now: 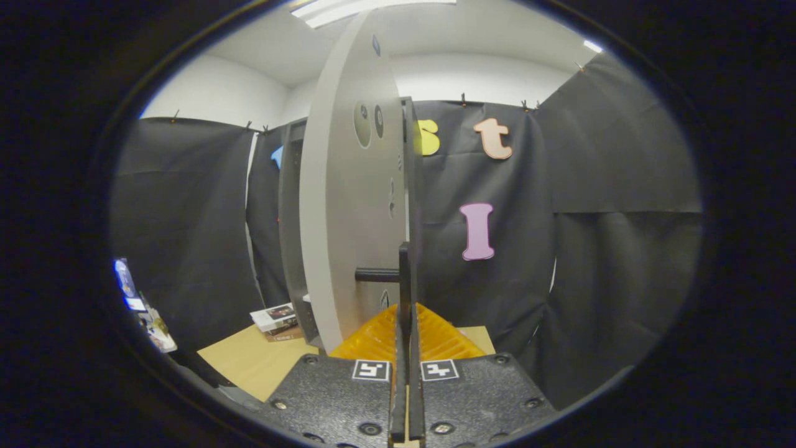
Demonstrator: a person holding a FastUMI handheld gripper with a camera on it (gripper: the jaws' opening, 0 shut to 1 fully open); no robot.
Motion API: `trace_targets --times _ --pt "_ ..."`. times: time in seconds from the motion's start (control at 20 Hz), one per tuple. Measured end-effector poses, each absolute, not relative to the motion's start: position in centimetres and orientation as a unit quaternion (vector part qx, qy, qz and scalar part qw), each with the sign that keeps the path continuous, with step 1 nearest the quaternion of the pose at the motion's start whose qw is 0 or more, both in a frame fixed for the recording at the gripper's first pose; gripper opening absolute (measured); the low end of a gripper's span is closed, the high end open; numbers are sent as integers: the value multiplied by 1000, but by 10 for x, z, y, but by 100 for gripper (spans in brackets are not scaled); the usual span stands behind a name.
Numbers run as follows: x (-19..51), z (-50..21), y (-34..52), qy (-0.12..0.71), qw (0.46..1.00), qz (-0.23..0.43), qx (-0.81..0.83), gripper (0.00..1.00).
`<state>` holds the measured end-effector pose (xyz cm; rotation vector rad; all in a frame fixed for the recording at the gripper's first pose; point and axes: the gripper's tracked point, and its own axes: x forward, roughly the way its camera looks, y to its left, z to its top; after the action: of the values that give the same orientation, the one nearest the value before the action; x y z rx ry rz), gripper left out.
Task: Open the shoe cabinet door, grab the shoes and put them into the shoe cabinet, then close the shoe cabinet door.
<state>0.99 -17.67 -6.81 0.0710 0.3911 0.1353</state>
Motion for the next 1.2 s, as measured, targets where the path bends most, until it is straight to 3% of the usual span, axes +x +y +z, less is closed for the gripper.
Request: trace_targets --times 0.3,0.35,0.5,0.65,1.0,1.2 --pt "-6 -50 -179 173 984 -8 -40 8" --pt "-16 -39 -181 151 986 -27 -58 16" --pt "-49 -32 -182 113 987 -82 -80 66" --pt "-75 -41 -121 93 994 -33 -48 100" --pt "-93 -86 -25 71 996 44 -5 100" --pt "-75 -122 -13 75 997 33 3 100"
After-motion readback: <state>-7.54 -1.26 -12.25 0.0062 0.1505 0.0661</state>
